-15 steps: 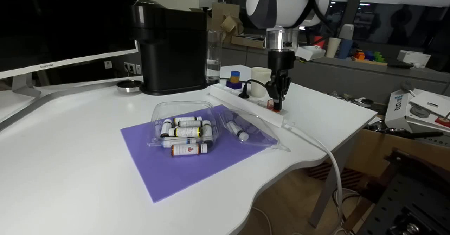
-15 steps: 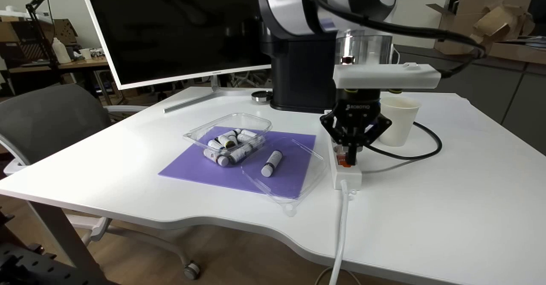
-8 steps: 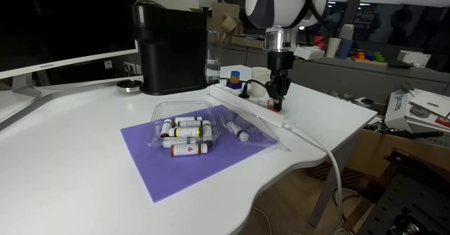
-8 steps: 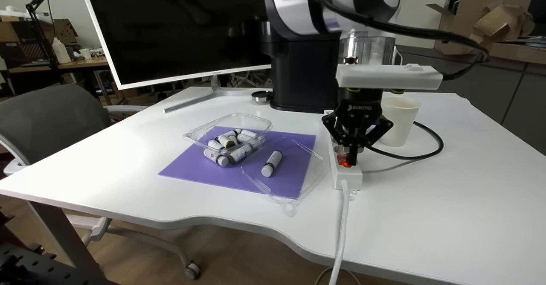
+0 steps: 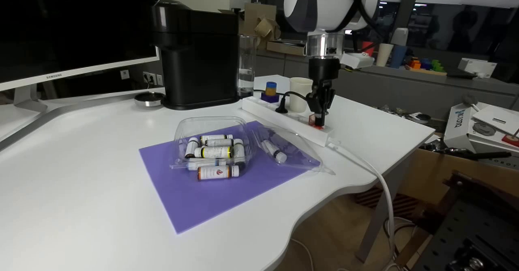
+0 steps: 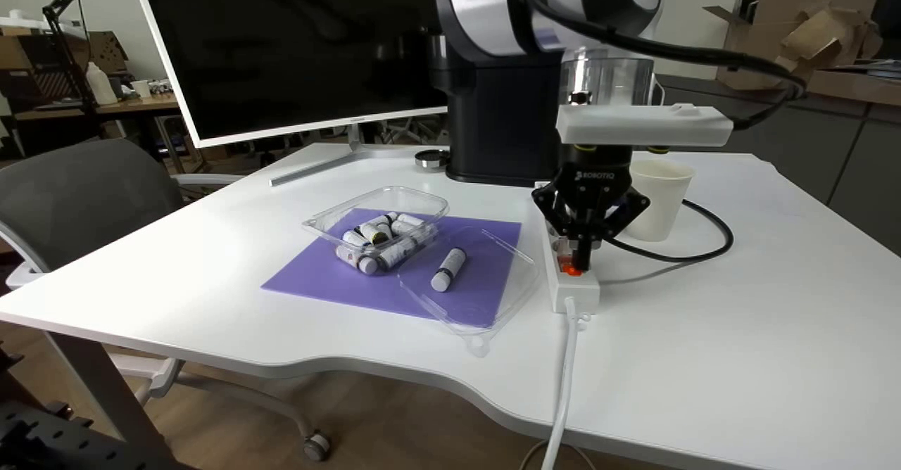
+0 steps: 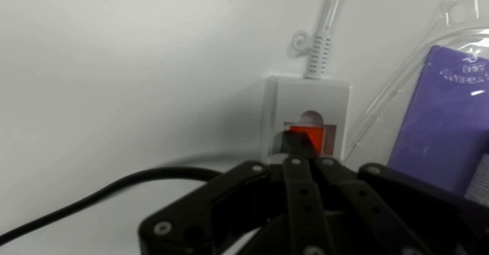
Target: Turn on the switch of the extension cord
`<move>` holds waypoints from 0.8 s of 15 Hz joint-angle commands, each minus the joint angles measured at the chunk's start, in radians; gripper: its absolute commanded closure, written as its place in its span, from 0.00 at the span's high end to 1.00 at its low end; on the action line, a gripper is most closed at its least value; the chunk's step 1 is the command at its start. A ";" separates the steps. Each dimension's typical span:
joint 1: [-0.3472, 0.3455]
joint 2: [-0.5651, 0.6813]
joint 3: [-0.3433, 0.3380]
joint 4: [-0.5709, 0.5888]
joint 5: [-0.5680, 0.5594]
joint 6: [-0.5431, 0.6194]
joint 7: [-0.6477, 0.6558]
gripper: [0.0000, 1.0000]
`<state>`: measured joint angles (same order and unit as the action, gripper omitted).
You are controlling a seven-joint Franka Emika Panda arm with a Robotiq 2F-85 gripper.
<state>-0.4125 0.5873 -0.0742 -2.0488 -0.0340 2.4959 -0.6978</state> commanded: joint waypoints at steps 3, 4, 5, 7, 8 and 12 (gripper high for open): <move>-0.026 -0.170 0.029 -0.149 0.032 0.073 -0.088 0.00; -0.024 -0.207 0.030 -0.179 0.042 0.082 -0.103 0.00; -0.019 -0.239 0.028 -0.202 0.047 0.082 -0.116 0.00; -0.003 -0.308 0.014 -0.241 0.060 0.053 -0.120 0.25; 0.009 -0.345 0.003 -0.260 0.052 0.041 -0.115 0.26; 0.054 -0.471 -0.037 -0.319 0.019 0.022 -0.086 0.52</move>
<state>-0.3989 0.2307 -0.0726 -2.2987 0.0034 2.5347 -0.7992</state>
